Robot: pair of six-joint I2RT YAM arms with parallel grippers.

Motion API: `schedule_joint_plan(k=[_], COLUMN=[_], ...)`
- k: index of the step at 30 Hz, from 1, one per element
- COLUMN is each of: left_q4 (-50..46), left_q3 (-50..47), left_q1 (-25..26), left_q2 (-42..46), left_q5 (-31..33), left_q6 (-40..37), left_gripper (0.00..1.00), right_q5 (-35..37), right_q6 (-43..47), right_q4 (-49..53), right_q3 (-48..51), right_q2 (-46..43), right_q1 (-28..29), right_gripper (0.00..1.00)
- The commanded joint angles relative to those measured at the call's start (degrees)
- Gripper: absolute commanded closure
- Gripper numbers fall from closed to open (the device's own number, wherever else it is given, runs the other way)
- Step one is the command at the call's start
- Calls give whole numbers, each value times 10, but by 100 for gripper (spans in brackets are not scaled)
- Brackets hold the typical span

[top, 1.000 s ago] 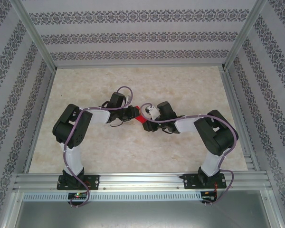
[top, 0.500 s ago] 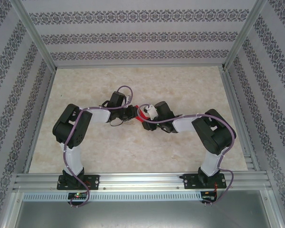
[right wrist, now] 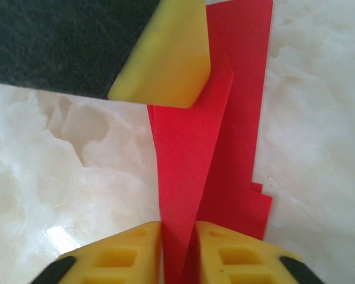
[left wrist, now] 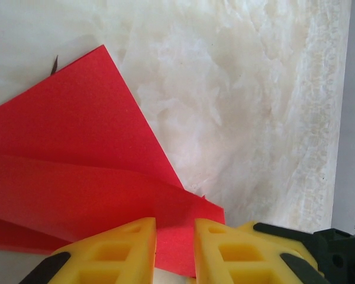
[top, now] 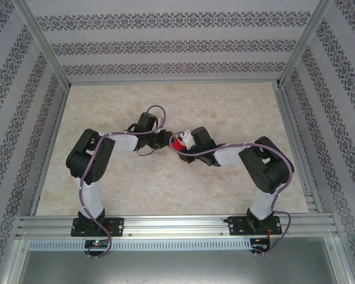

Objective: Fold a paper plane with a square sheet of paper (pick it up from the middle)

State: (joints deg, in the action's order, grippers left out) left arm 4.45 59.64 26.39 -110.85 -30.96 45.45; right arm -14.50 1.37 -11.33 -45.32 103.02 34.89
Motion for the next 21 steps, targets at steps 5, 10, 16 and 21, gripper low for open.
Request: schedule_joint_plan(k=[5,10,16,21], left_q4=[-14,-7,27,38], left_q3=[9,-11,-51,-77], left_q1=[-5,-12,-21,-21], left_q2=[16,50,73,87], left_q5=[1,5,3,5], left_q6=[-12,-25,-21,-18], left_gripper=[74,73,72,72], right_q5=[-91,-169,-204,-193], right_q6=[-51,-131,-200,-201], right_q4=[-61,-118,-158,-133], right_q3=[0,2,-5,-19], right_q2=[0,17,51,64], right_q1=[-13,-28,-25,-10], right_gripper=[93,99,100,100])
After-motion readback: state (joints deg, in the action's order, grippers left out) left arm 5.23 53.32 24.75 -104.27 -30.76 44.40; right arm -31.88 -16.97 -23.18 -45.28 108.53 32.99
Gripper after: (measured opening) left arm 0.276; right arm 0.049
